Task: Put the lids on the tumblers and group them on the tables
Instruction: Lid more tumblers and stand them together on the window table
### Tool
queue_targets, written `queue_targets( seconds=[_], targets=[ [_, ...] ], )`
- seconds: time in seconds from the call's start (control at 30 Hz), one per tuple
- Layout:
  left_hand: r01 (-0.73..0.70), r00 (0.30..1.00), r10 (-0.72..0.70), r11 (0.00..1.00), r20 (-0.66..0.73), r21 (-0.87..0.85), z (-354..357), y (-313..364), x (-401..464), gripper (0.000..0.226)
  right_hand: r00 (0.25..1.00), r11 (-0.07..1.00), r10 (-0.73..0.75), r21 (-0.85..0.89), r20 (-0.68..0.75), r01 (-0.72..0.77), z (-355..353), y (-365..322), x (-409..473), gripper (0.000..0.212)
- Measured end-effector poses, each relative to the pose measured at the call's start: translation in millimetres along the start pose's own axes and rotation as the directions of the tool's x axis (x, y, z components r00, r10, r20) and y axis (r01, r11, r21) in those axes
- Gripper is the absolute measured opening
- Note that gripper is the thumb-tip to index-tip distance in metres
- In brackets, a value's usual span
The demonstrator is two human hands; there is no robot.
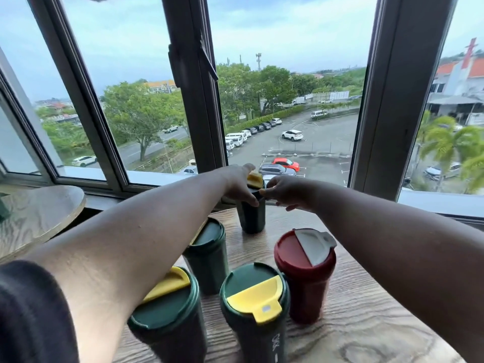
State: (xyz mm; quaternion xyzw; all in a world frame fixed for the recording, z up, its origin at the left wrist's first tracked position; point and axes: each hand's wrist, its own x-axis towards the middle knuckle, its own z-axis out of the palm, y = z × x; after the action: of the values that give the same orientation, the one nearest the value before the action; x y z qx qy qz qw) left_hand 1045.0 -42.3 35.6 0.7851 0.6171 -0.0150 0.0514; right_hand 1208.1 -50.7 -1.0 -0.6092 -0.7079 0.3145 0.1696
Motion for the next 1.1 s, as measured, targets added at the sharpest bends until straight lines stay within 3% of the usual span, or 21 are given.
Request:
queue_targets(
  seconds=[0.47, 0.6, 0.7, 0.8, 0.97, 1.03, 1.1],
  targets=[
    [-0.023, 0.997, 0.014, 0.99, 0.07, 0.137, 5.7, 32.3, -89.9, 0.103, 0.987, 0.991, -0.133, 0.02, 0.091, 0.132, 1.5, -8.2, -82.3, 0.033],
    [0.007, 0.999, -0.017, 0.981, 0.051, 0.193, 9.9, 33.0, -108.7, 0.109, 0.98, 0.983, -0.173, -0.047, 0.094, 0.178, 5.5, -8.5, -96.2, 0.031],
    [0.019, 0.999, -0.025, 0.976, 0.024, 0.215, 11.8, 35.0, -122.0, 0.108, 0.975, 0.953, -0.205, -0.21, 0.083, 0.218, 6.4, -11.3, -103.6, 0.036],
    [0.015, 1.0, -0.02, 0.983, 0.022, 0.185, 11.8, 34.7, -130.0, 0.11, 0.976, 0.921, -0.2, -0.326, 0.081, 0.215, 5.7, -17.2, -112.1, 0.041],
    [-0.041, 0.998, 0.042, 0.999, 0.038, -0.023, 3.9, 13.0, -145.2, 0.102, 0.98, 0.897, -0.187, -0.395, 0.066, 0.198, 7.1, -22.9, -114.9, 0.044],
    [-0.03, 1.0, 0.029, 0.998, -0.006, -0.055, 0.9, -1.9, -152.0, 0.097, 0.982, 0.913, -0.176, -0.361, 0.072, 0.19, 6.5, -24.3, -114.5, 0.055],
    [0.003, 1.0, -0.004, 0.999, -0.017, -0.049, 1.1, -19.9, -157.5, 0.096, 0.98, 0.941, -0.172, -0.278, 0.101, 0.194, 6.7, -27.2, -116.1, 0.078]
  ],
)
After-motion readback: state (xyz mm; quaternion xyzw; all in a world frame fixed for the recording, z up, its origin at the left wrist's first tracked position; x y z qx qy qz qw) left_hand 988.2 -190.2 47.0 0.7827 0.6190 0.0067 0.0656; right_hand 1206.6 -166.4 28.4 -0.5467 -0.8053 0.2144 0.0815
